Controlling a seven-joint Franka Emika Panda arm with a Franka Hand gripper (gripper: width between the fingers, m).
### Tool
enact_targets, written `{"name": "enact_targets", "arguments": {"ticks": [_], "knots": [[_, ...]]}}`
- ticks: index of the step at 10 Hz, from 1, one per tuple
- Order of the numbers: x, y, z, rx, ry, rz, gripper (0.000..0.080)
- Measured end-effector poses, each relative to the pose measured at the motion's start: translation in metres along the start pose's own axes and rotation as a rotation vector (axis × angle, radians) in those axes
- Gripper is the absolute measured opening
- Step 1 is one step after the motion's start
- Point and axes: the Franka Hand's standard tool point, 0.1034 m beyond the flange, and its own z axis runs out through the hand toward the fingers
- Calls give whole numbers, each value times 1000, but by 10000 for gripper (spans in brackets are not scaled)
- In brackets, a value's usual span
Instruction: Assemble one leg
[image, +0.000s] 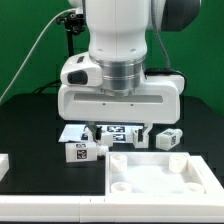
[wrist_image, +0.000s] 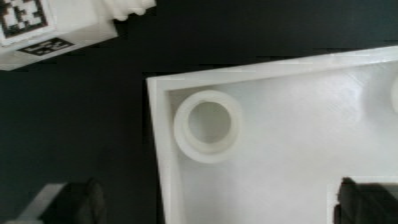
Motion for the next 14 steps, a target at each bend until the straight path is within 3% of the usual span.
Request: {"name": "enact_targets", "arguments": {"ticks": [2, 3, 8, 10, 11, 12, 14], "knots": [[-29, -35, 13, -23, 23, -13, 649], [-41, -38, 19, -26, 25, -19, 649], [-37, -36, 18, -25, 28, -16, 649], [-49, -23, 22, -38, -2, -30, 649], [-58, -10, 21, -61, -26, -66, 649], [-60, -7, 17, -65, -8, -88, 649], [-67, -11, 23, -59, 30, -99, 649]]}}
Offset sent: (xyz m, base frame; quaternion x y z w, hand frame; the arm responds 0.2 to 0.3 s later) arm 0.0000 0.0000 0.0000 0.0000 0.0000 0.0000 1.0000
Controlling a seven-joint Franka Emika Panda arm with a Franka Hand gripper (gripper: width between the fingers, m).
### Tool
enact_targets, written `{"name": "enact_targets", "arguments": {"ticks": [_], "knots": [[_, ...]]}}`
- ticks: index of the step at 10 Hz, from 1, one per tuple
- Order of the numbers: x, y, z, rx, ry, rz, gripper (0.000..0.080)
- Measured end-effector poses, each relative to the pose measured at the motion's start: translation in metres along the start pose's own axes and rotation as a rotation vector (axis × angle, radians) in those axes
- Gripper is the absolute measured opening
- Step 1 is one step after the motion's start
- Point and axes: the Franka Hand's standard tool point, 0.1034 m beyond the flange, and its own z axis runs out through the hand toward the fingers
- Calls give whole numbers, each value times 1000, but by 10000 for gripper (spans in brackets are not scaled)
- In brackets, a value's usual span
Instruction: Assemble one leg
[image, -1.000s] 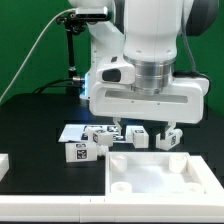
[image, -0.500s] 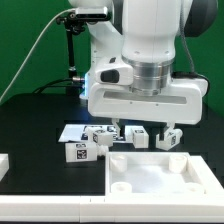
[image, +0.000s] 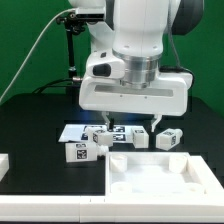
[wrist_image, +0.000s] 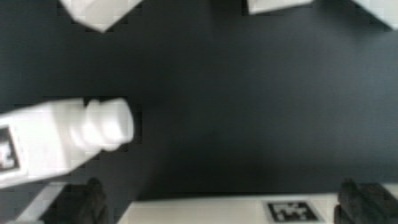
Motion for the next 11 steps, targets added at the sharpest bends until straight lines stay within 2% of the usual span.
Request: {"name": "enact_targets", "arguments": {"ticks": [3, 4, 5, 6, 7, 8, 11], "knots": [[1, 1, 1, 0, 0, -35, 649], [-5, 10, 4, -6, -23, -128, 649], [-13, 23, 6, -24, -57, -212, 649], [-21, 39, 7, -57, -77, -272, 649], [-22, 48, -1, -53, -78, -351, 649], [-18, 59, -11, -38, -60, -422, 649], [-23, 54, -2, -38, -86, -434, 649]]}}
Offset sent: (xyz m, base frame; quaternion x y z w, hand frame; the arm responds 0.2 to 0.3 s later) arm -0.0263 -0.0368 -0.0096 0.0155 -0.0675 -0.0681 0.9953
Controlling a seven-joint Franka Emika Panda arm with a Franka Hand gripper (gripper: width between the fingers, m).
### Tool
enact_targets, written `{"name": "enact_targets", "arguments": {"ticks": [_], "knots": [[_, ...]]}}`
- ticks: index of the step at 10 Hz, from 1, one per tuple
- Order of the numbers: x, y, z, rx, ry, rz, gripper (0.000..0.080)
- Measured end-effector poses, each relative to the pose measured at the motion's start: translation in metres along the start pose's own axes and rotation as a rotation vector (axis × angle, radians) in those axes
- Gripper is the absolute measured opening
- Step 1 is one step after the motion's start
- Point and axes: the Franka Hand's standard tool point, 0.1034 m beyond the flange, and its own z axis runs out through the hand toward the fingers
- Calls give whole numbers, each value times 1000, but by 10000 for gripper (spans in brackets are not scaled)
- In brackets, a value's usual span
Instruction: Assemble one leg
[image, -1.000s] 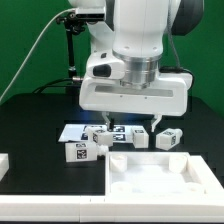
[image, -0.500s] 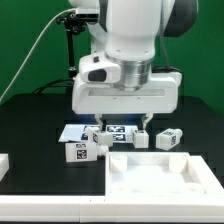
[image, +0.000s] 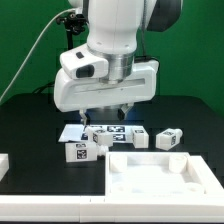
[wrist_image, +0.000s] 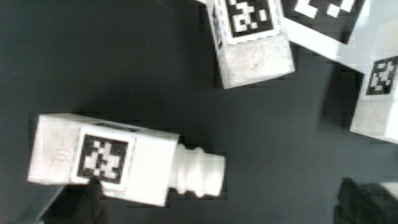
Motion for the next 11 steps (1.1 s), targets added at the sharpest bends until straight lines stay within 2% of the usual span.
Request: {"name": "enact_targets", "arguments": {"ticks": [1, 2, 3, 4, 5, 8, 9, 11], "knots": [[-4, -4, 10, 8, -36, 7, 649], [-13, -15, 21, -18, -126, 31, 649], [-18, -22, 32, -33, -190, 32, 649], [-23, -20, 43, -25, -236, 34, 649], [-24, -12, 38, -1, -307, 30, 649], [-25, -13, 40, 16, -509, 35, 649], [-27, -16, 42, 1, -575, 90, 649], [-23, -15, 45, 0, -597, 88, 649]]}}
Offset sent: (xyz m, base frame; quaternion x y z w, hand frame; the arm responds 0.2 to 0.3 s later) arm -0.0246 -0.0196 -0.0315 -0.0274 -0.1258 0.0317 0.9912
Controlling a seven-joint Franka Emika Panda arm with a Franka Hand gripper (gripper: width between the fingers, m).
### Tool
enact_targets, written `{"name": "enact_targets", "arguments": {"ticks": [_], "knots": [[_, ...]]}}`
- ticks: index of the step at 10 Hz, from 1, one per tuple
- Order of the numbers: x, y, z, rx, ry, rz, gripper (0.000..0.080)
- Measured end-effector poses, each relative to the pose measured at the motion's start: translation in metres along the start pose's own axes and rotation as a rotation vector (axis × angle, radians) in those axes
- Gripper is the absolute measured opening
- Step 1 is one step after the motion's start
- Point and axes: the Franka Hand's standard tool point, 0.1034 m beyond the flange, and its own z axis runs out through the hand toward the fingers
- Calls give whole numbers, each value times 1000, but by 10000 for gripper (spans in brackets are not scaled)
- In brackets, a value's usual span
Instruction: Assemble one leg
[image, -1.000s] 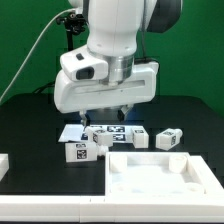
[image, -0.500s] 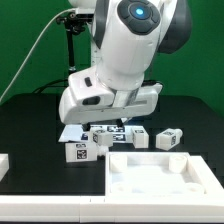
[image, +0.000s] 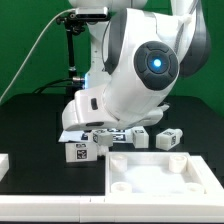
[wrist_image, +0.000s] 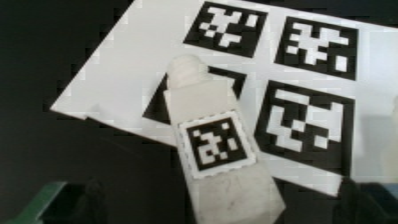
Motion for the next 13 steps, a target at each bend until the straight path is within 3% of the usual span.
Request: {"name": "enact_targets", "arguments": {"ticks": [2, 5, 8, 10, 11, 12, 13], "knots": [[0, -1, 2, -1, -5, 11, 649], [1, -12, 33, -8, -65, 32, 649], [3, -7, 37, -5, -50, 34, 649], [3, -7, 37, -5, -50, 34, 364], [3, -7, 37, -5, -50, 34, 364], [3, -7, 37, -5, -50, 34, 284], [0, -9, 34, 1, -62, 45, 284]]}}
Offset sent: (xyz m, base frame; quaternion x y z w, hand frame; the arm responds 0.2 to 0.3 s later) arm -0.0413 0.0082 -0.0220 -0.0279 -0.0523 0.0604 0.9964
